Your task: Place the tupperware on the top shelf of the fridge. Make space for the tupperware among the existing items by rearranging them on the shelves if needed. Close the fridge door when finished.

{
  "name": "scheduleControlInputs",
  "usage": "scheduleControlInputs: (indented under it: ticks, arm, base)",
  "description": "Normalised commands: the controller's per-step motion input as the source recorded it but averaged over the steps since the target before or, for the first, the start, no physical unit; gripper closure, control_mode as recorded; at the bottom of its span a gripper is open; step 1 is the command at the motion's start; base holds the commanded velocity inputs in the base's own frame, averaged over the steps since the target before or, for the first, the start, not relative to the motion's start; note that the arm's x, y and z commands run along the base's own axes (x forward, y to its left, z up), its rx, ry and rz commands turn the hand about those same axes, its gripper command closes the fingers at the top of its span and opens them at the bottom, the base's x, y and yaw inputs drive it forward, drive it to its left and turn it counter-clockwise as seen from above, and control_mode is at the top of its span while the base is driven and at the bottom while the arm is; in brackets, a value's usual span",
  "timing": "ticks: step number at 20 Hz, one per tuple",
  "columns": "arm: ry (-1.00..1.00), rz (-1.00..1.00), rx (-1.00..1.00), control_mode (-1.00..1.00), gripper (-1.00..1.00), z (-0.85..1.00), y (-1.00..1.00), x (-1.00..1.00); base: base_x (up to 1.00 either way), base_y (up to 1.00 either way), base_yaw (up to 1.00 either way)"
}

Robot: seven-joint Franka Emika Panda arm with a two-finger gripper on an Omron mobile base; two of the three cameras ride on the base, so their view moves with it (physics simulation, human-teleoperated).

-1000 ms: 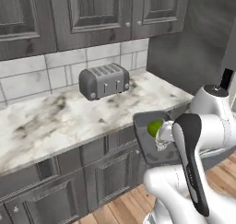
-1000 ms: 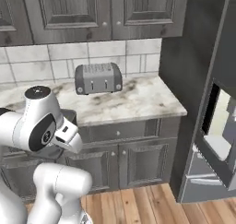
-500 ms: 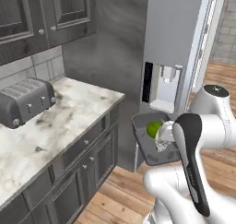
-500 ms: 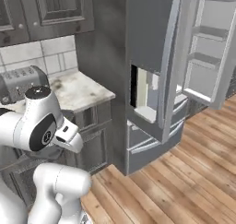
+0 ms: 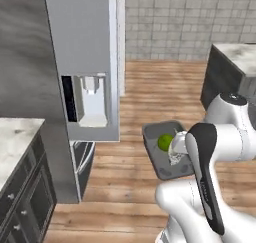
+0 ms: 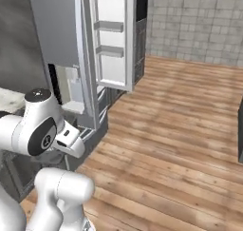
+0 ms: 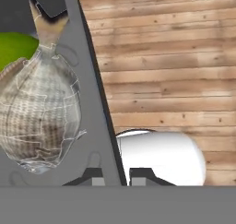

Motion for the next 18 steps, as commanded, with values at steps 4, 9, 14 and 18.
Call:
scheduleControlInputs:
  ticks: [4, 9, 14, 18]
  arm:
    - [0.00, 0.00, 0.00, 1.00, 1.00, 0.00, 0.00, 0.00]
    - [0.00, 0.00, 0.00, 1.00, 1.00, 0.00, 0.00, 0.00]
    - [0.00, 0.00, 0.00, 1.00, 1.00, 0.00, 0.00, 0.00]
    - [0.00, 0.00, 0.00, 1.00, 1.00, 0.00, 0.00, 0.00]
  base:
    - [0.84, -0.50, -0.49]
    - [0.95, -0.71, -0.41]
    - [1.00, -0.68, -0.27]
    - [1.00, -0.45, 0.00]
